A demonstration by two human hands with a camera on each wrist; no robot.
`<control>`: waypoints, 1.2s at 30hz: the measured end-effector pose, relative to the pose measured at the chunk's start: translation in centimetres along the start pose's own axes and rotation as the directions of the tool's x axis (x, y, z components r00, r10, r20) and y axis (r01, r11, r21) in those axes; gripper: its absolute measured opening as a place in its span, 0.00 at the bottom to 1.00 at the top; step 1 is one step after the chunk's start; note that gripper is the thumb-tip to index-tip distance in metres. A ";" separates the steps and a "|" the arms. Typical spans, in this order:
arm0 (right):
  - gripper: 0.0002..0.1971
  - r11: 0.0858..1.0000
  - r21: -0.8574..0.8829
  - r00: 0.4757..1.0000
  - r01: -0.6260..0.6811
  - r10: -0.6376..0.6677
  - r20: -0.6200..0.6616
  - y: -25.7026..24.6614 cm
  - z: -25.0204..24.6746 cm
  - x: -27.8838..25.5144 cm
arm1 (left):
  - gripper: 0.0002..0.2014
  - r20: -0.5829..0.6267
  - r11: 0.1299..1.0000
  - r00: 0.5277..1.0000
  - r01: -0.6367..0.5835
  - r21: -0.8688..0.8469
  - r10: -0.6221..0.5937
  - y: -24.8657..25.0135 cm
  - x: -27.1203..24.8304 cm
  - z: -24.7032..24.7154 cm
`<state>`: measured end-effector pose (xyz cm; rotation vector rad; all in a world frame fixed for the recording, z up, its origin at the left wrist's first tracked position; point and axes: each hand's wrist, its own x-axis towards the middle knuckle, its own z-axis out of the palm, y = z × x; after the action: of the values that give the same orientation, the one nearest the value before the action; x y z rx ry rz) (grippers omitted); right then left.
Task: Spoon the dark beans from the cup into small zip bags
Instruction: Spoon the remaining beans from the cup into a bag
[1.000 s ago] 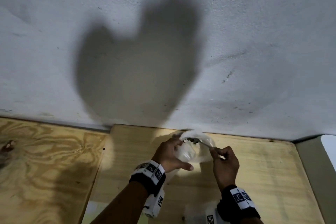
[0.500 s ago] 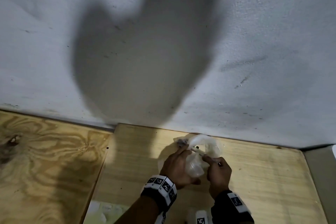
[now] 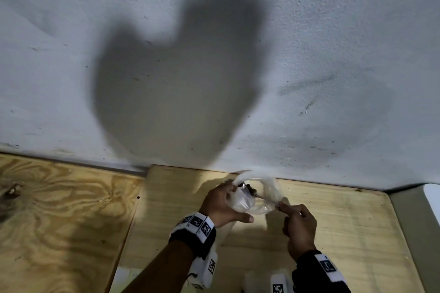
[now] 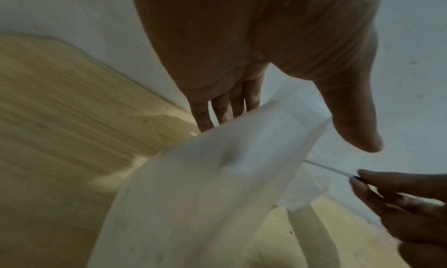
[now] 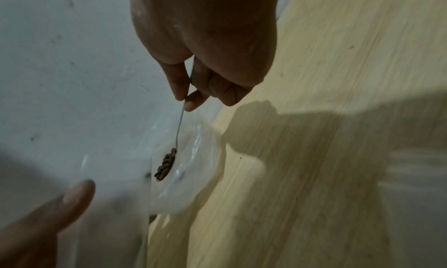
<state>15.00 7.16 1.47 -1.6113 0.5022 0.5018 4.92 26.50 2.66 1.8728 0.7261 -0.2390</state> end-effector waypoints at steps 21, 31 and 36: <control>0.15 0.917 0.003 0.905 0.400 -0.395 0.156 -2.2 -4.5 -3.6 | 0.52 -0.001 0.999 1.000 0.029 -0.020 -0.029 0.3 -0.6 -0.4; 0.14 0.888 -0.052 0.879 0.457 -0.442 0.181 -2.6 -3.4 -5.5 | 0.52 0.001 0.999 0.999 0.051 0.011 -0.051 0.7 -0.8 -0.3; 0.12 0.864 -0.090 0.853 0.495 -0.463 0.243 -3.2 -2.5 -5.5 | 0.54 0.002 0.998 0.998 0.058 0.024 -0.058 0.7 -0.7 -0.4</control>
<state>12.51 5.11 7.49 -1.7261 -0.1132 0.3288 4.73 26.39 3.66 1.8754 0.7799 -0.2886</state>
